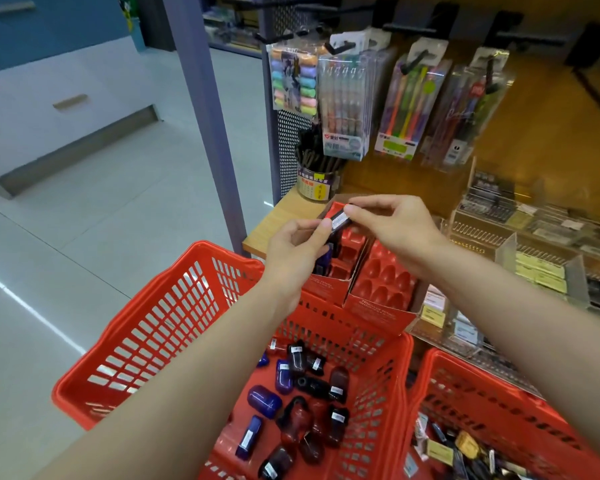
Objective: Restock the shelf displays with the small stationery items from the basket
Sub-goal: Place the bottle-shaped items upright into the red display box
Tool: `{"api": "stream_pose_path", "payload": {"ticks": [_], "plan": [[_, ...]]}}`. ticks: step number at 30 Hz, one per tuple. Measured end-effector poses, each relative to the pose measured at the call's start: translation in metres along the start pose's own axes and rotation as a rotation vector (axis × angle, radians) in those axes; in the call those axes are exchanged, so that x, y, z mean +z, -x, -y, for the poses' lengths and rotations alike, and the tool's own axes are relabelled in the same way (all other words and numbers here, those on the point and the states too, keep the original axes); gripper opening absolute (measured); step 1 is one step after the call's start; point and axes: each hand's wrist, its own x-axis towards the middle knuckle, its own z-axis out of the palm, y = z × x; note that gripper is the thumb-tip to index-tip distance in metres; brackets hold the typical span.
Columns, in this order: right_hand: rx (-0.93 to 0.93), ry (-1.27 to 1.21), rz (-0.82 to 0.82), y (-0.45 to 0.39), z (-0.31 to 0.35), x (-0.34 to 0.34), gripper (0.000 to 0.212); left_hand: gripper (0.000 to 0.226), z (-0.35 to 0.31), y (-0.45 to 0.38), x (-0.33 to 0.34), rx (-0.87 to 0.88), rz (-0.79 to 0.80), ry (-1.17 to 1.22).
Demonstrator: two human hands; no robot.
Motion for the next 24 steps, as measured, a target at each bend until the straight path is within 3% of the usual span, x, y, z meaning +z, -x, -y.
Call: {"api": "stream_pose_path", "payload": {"ticks": [7, 11, 13, 15, 17, 24], "plan": [[0.029, 0.152, 0.067, -0.012, -0.006, -0.01, 0.033, 0.015, -0.004, -0.007, -0.007, 0.139, 0.113, -0.246], [-0.081, 0.438, -0.062, -0.023, -0.013, -0.014, 0.04, 0.024, -0.009, -0.015, -0.012, 0.404, 0.046, -0.835], [-0.127, 0.532, -0.06, -0.025, -0.021, -0.012, 0.044, 0.038, -0.005, -0.018, -0.015, 0.534, 0.173, -1.059], [-0.167, 0.571, -0.042, -0.027, -0.032, -0.008, 0.043, 0.062, 0.003, -0.019, -0.017, 0.482, 0.346, -1.265], [-0.187, 0.605, -0.04, -0.028, -0.04, -0.002, 0.039, 0.073, 0.01, -0.022, -0.019, 0.385, 0.407, -1.408], [-0.269, 0.855, -0.072, -0.03, -0.057, 0.008, 0.033, 0.053, 0.016, -0.029, -0.025, 0.376, 0.424, -1.436]]}}
